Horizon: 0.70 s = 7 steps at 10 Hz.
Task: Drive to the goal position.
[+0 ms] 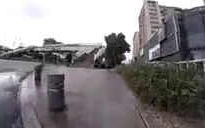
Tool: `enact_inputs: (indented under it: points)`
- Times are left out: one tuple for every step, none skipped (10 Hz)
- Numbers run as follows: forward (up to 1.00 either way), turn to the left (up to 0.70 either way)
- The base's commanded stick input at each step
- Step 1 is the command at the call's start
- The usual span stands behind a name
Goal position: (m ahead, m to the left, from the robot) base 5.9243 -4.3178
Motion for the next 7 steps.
enact_inputs:
  points:
    - [0.7, 0.0]
    - [0.7, 0.0]
    - [0.7, 0.0]
    - [0.7, 0.0]
    - [0.7, 0.0]
    - [0.7, 0.0]
    - [0.7, 0.0]
